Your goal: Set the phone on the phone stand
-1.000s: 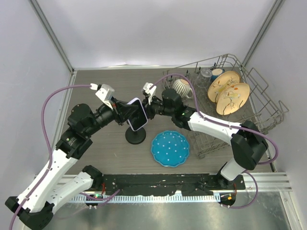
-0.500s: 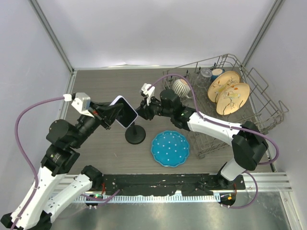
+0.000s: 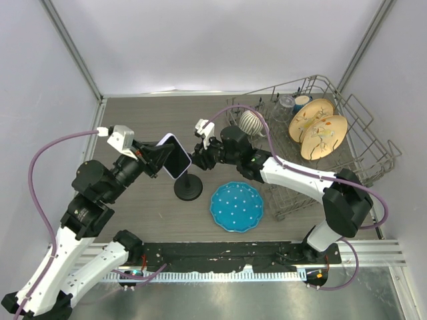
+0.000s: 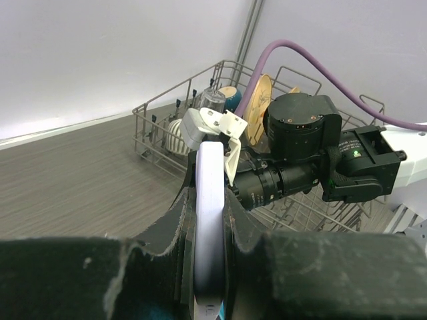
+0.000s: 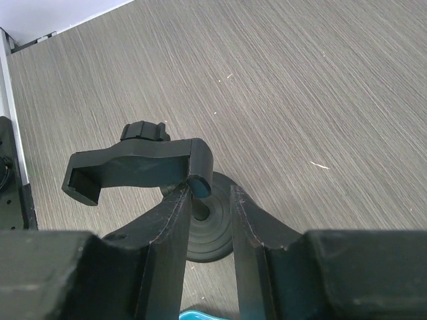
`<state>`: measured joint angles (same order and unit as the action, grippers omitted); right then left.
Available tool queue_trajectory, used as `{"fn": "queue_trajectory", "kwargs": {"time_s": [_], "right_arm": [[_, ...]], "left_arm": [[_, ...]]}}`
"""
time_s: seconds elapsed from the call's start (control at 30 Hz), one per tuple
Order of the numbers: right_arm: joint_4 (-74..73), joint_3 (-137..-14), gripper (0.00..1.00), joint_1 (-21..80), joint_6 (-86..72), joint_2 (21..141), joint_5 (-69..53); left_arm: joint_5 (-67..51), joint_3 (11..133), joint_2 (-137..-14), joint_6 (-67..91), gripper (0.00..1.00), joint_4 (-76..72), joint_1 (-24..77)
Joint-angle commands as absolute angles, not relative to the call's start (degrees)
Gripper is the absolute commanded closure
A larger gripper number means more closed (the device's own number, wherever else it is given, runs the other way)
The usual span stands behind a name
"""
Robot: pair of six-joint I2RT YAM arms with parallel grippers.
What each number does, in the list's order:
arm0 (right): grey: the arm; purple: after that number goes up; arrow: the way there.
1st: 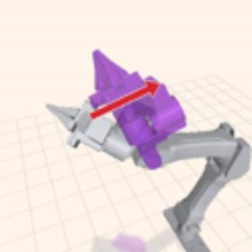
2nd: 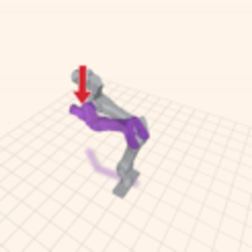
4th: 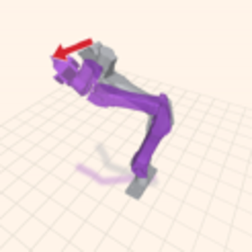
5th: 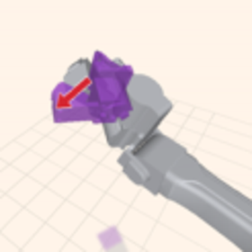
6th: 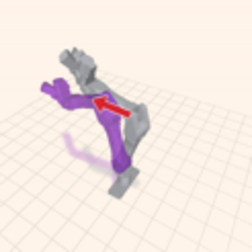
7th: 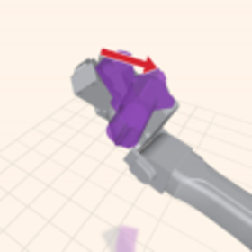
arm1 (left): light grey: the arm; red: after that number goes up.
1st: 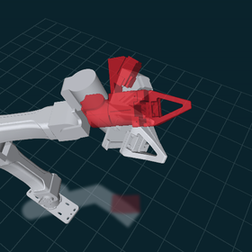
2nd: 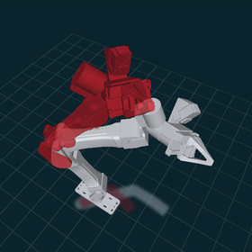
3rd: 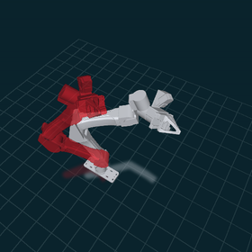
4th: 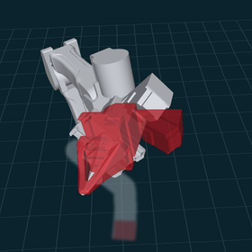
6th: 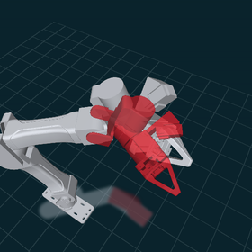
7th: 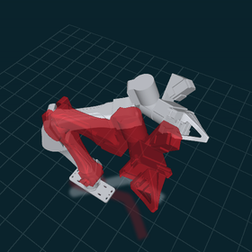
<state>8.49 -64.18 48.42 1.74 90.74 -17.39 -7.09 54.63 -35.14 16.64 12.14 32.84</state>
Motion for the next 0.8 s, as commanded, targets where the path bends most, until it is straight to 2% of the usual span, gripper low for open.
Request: {"fn": "queue_trajectory", "kwargs": {"time_s": [0.0,0.43,0.6,0.77], "right_arm": [[9.76,-67.32,0.64,48.78,2.81,90.35,-16.79],[8.26,-69.96,0.63,48.96,3.34,91.93,-17.84],[8.44,-69.96,0.72,49.04,3.51,91.84,-18.28],[8.61,-70.4,0.9,49.04,3.69,91.93,-18.9]], "left_arm": [[-6.68,56.87,-34.37,15.91,1.0,7.65,32.78],[-7.38,57.13,-34.89,15.56,1.0,8.09,32.78],[-7.91,57.22,-34.98,15.73,1.0,8.35,32.78],[-9.14,57.04,-34.89,15.91,1.0,8.7,32.78]]}}
